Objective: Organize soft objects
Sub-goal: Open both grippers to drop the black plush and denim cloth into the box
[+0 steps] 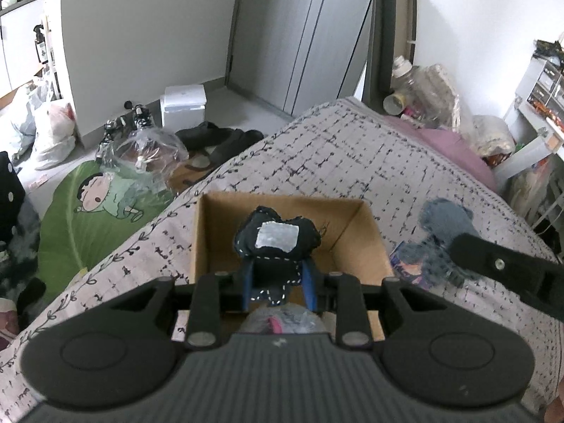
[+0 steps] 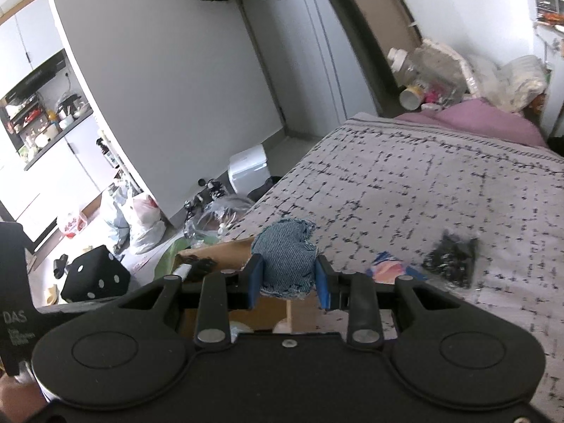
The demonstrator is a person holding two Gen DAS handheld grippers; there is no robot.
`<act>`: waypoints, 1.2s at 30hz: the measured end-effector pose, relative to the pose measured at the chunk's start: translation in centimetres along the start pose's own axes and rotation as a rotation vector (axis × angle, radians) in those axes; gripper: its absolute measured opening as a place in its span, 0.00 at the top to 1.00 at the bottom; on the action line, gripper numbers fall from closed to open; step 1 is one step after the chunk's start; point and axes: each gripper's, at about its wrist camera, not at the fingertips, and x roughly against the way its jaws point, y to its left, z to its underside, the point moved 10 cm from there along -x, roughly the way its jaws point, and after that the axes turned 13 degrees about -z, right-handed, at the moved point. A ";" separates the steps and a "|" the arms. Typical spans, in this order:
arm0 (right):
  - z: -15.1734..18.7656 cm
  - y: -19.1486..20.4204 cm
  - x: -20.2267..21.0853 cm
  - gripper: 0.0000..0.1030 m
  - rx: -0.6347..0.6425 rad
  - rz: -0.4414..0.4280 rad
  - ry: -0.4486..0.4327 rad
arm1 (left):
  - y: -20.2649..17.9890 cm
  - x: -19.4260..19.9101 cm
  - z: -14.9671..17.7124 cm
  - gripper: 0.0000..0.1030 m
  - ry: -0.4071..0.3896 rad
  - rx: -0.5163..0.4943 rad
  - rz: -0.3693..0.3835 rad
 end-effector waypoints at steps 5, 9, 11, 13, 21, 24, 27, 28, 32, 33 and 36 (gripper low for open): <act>0.2 0.9 -1.9 0.70 0.011 -0.017 0.029 | 0.2 -0.9 0.3 0.73 0.017 -0.006 -0.016; 0.5 1.1 -3.1 0.70 0.018 -0.018 0.056 | 0.6 -1.3 0.3 0.70 0.034 0.015 -0.026; 0.7 1.1 -3.5 0.70 0.024 -0.013 0.068 | 0.5 -1.5 0.3 0.64 0.047 0.026 -0.017; 0.8 1.0 -3.8 0.70 0.023 -0.013 0.077 | 0.6 -1.4 0.2 0.54 0.054 0.036 -0.012; 0.6 0.7 -4.5 0.70 0.022 -0.031 0.083 | 1.7 0.7 -1.0 0.36 -0.003 0.057 -0.021; 0.6 0.8 -4.9 0.70 0.025 -0.034 0.086 | 2.3 1.3 -1.4 0.33 -0.024 0.066 -0.028; 0.4 1.1 -4.9 0.66 0.029 -0.048 0.074 | 3.0 1.8 -1.6 0.32 -0.034 0.078 -0.035; 0.3 1.3 -4.7 0.65 0.034 -0.056 0.065 | 3.2 1.9 -1.6 0.32 -0.036 0.081 -0.036; 0.4 1.4 -4.1 0.47 0.045 -0.068 0.052 | 3.8 2.3 -1.5 0.27 -0.028 0.102 -0.036; 0.5 1.3 -3.9 0.47 0.045 -0.068 0.052 | 3.9 2.4 -1.5 0.25 -0.026 0.109 -0.033; 0.9 1.1 -3.2 0.42 0.038 -0.070 0.052 | 3.9 2.8 -1.5 0.24 -0.031 0.122 -0.024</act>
